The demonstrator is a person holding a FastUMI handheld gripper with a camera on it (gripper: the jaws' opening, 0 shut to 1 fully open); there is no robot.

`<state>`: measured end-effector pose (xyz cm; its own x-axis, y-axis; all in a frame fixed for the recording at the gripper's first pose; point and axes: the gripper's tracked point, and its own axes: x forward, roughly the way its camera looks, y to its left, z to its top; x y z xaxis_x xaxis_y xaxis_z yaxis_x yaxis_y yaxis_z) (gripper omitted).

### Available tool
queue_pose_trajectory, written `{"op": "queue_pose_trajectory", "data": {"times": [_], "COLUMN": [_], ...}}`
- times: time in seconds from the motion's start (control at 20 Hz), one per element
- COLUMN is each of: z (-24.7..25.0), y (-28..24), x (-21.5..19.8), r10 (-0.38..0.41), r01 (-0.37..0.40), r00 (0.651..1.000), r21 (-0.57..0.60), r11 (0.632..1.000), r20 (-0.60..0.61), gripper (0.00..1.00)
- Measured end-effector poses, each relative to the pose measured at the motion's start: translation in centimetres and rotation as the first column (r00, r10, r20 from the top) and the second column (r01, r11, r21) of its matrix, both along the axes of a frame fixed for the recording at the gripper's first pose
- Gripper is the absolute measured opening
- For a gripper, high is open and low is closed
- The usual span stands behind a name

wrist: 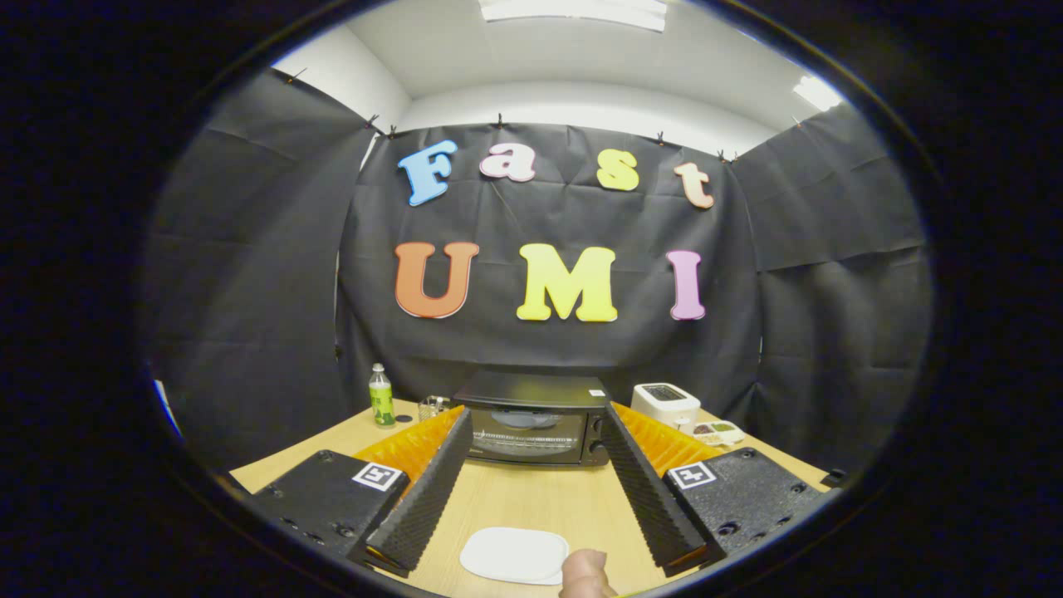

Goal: Open the toaster oven, put the food inside, and close the toaster oven door.

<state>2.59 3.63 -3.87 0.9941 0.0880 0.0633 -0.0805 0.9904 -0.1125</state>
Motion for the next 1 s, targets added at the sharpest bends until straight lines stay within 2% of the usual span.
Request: {"op": "queue_pose_trajectory", "data": {"times": [0.15, 0.35, 0.55, 1.0], "z": [2.7, 5.5, 6.9, 6.1], "y": [-0.2, -0.9, -2.7, -4.5], "x": [-3.4, -6.0, -5.9, -4.1], "r10": [-0.022, -0.038, -0.057, -0.03], "r01": [0.023, 0.036, 0.056, 0.042], "r00": [0.999, 0.998, 0.998, 0.997], "r21": [-0.021, 0.034, 0.081, 0.184], "r11": [1.0, 0.999, 0.995, 0.982], "r20": [0.046, 0.051, 0.015, -0.065], "gripper": [1.0, 1.0, 1.0, 1.0]}}
